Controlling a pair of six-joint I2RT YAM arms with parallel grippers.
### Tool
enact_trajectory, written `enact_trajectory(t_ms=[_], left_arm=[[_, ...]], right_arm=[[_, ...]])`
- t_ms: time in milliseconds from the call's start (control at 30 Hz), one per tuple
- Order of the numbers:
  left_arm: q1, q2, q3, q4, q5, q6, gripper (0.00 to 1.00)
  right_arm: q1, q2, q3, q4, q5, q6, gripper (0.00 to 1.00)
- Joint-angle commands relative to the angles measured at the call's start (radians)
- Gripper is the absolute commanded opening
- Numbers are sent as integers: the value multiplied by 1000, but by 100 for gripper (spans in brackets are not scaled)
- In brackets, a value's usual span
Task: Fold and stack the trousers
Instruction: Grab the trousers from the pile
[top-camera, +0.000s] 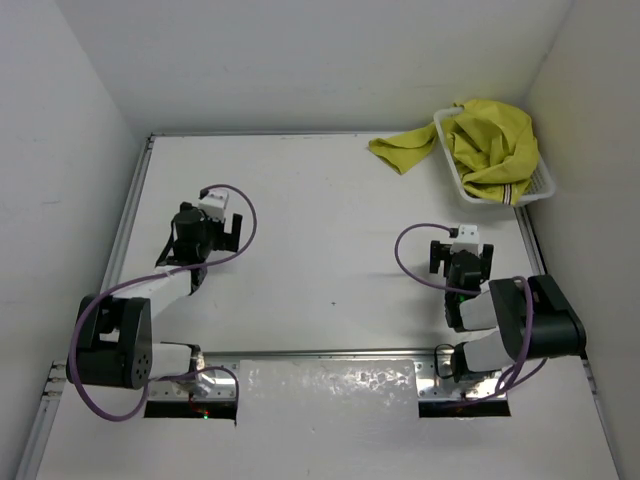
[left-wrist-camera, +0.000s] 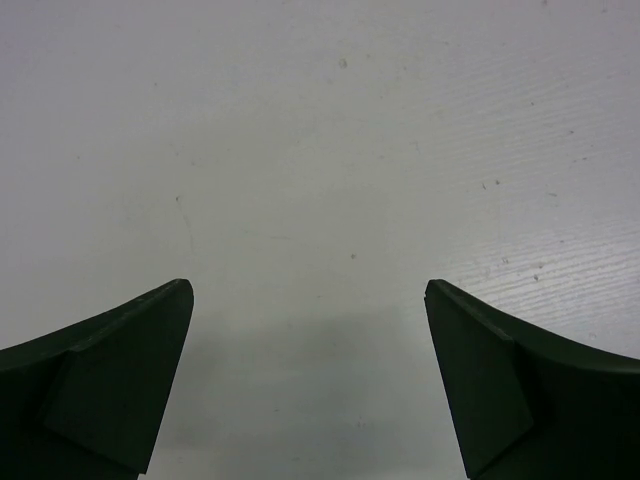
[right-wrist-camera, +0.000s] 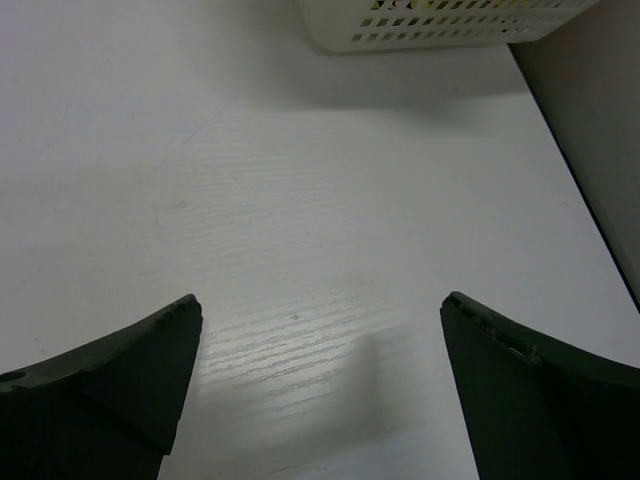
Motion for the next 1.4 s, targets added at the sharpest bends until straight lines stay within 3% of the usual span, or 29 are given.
enact_trajectory(t_ms=[0,100,133,233,267,333,367,400,433,467,500,567,667,733,833,900,1067,1133,1200,1233,1367], left_arm=[[3,-24,-2,53,-77,-71,100],[3,-22,26,-26,-60,-35,100],[3,-21,69,-66,-16,-21,100],[8,-7,162,-234,125,63,100],[8,1,182,-261,186,71,100],[8,19,233,-326,232,85,100],[8,27,251,-349,271,93,100],[8,33,267,-402,286,102,100],[6,47,297,-426,295,116,100],[8,53,313,-443,297,120,100],[6,65,337,-470,293,125,100],[6,71,356,-489,259,134,100],[8,84,386,-545,224,151,100],[8,99,402,-570,211,157,100],[8,127,428,-614,208,170,100],[6,149,446,-631,214,171,100],[6,189,477,-648,220,171,100],[6,206,491,-650,223,173,100],[8,220,506,-651,223,174,100],[6,223,512,-651,223,173,100],[3,225,540,-647,216,174,100]], right_arm=[[-4,-58,14,23,-33,-14,99],[-4,-188,167,-338,-78,-2,99],[-4,-260,277,-537,-125,18,99],[-6,-336,460,-823,-414,-55,99],[-6,-338,597,-876,-473,-60,95],[-9,-310,769,-1060,-478,-26,73],[-20,-236,972,-1135,-423,27,62],[-33,-179,1074,-1269,-396,49,47],[-64,-114,1183,-1342,-374,73,58],[-102,34,1389,-1405,-359,131,76],[-121,114,1484,-1527,-357,155,92],[-165,343,1768,-1639,-343,231,97],[-205,544,2070,-1790,-310,314,99],[-221,690,2199,-1835,-167,337,99],[-239,773,2177,-1736,32,324,99],[-248,802,2146,-1641,66,264,98],[-245,968,2240,-1691,91,112,94],[-247,965,2192,-1677,65,78,78],[-247,953,2178,-1684,56,69,7],[-247,925,2174,-1689,80,86,0],[-247,770,2111,-1568,118,72,0]])
